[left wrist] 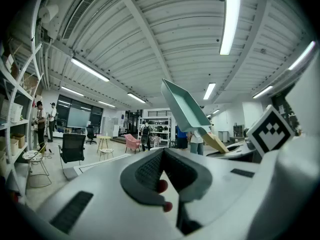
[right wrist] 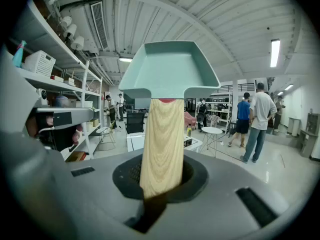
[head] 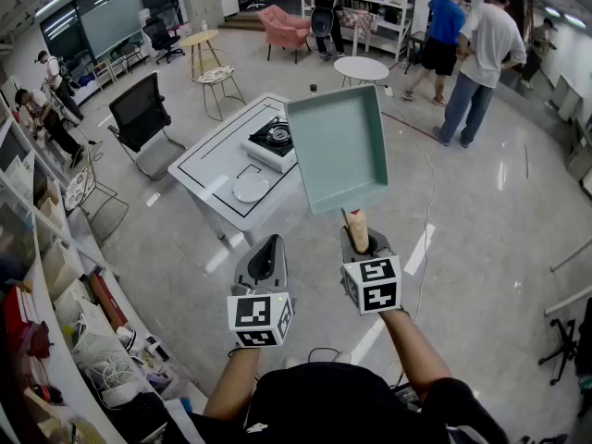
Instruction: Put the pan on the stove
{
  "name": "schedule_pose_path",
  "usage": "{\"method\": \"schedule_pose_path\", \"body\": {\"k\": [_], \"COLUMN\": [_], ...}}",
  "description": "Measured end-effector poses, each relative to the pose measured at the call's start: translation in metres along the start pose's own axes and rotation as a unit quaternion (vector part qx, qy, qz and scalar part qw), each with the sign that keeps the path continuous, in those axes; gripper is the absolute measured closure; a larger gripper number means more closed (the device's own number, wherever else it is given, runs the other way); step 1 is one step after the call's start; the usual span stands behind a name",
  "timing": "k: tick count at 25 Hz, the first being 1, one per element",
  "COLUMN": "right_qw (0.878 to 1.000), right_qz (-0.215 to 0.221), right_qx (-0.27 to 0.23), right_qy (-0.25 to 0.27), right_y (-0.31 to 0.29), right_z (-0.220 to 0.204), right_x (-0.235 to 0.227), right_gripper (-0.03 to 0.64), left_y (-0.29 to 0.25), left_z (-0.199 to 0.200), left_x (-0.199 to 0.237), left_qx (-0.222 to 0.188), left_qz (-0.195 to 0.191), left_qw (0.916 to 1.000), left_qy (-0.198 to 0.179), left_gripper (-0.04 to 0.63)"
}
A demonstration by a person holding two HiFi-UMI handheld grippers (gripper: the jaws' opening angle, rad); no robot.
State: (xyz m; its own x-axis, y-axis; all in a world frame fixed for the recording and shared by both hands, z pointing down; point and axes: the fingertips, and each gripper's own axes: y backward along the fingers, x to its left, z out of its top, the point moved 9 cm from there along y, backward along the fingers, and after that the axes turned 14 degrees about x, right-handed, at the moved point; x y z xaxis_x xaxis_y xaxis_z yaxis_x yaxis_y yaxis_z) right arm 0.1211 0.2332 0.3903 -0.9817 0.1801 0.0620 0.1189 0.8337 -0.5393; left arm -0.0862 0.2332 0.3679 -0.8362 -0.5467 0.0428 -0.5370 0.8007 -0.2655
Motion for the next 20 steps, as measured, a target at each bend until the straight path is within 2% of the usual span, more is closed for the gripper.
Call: {"method": "schedule_pose_path", "body": {"k": [8, 20], "right_qw": [1.0, 0.999], "right_qz": [0.013, 0.032], "right_qx": [-0.004, 0.0], "right_qy": [-0.009, 0.002], "right_y": [0.004, 0.01], "right_z": [-0.003, -0.024], "right_x": [-0.009, -0.048], "right_gripper": [0.591, 0.591], "left_y": [-0.002, -0.015], "left_z": [0.0, -0.011], "left_x": [-0.01, -0.056], "left_qx": [0.001, 0.002], "left_qz": [0.004, 0.02], "left_qw": [1.0, 0.9997], "left_qy": [0.006, 0.016], "left_gripper": [0.591, 0.591]}}
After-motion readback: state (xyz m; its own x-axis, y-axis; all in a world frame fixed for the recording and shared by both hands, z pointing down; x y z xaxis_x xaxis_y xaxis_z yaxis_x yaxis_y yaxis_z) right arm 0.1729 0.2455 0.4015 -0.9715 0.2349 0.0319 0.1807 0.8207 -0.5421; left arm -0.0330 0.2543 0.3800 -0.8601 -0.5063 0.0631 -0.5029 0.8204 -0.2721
